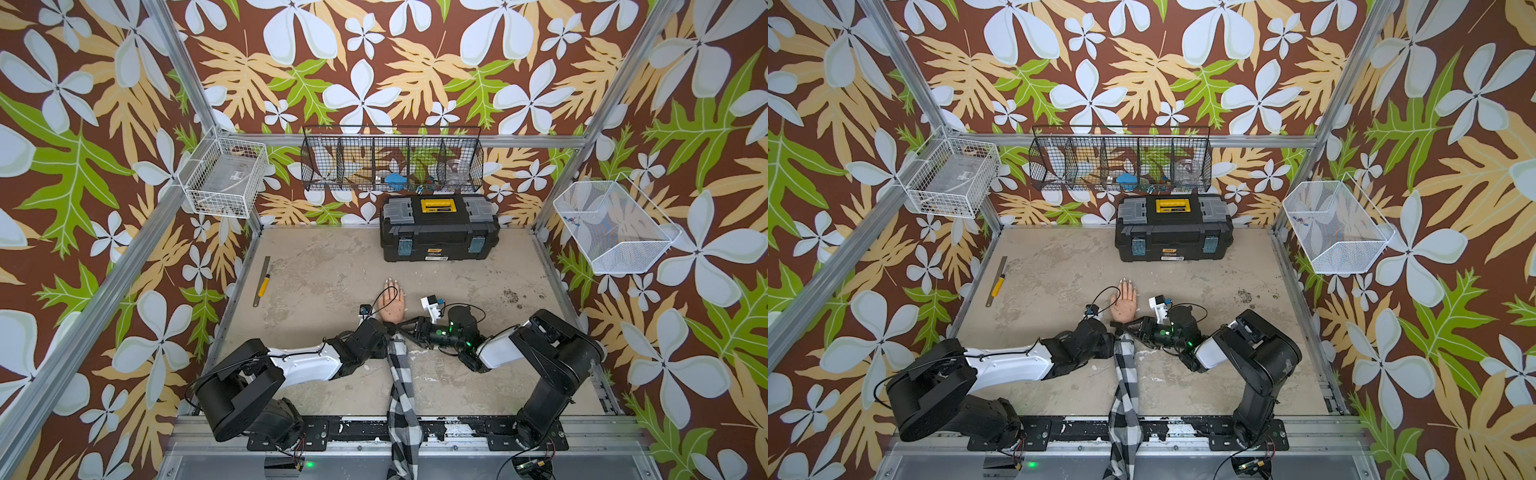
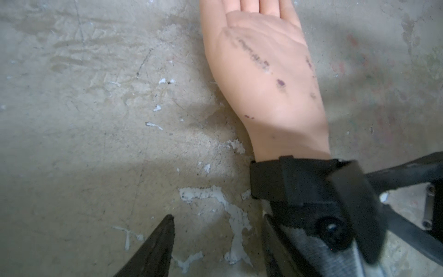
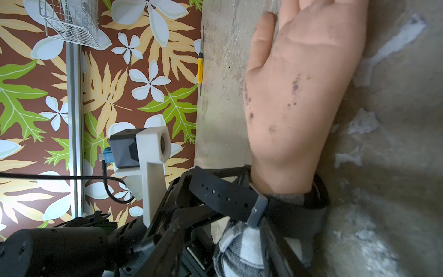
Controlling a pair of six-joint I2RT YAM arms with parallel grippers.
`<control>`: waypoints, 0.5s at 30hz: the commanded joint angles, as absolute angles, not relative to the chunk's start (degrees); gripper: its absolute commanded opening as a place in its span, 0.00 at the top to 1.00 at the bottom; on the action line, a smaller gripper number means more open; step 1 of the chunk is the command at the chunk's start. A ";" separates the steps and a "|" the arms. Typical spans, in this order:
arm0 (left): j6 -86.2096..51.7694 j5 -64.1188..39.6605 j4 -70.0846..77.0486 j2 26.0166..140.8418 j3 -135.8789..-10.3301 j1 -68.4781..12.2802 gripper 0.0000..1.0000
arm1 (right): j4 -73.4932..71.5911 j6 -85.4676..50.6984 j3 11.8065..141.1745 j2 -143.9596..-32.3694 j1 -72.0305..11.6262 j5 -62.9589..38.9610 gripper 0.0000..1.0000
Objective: Take off the watch
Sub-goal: Untie the watch from the hand.
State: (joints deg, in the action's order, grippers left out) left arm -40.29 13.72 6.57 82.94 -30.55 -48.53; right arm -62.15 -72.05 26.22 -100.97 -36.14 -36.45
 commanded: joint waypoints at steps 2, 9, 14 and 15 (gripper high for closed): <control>-39.99 12.95 7.67 83.25 -31.29 -48.59 0.40 | -64.61 -73.51 27.11 -101.68 -36.21 -37.91 0.48; -39.90 12.79 7.97 83.64 -31.38 -48.61 0.40 | -69.50 -77.15 27.40 -102.39 -36.28 -39.15 0.48; -39.83 12.92 8.04 83.50 -31.36 -48.75 0.40 | -68.74 -77.16 28.97 -102.16 -36.65 -39.46 0.49; -39.83 12.86 7.96 83.54 -31.29 -48.77 0.40 | -68.49 -77.17 29.32 -102.15 -36.80 -39.54 0.49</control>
State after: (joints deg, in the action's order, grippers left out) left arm -40.29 13.21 6.66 83.50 -31.09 -48.66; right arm -66.50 -76.51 28.58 -102.32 -36.56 -38.74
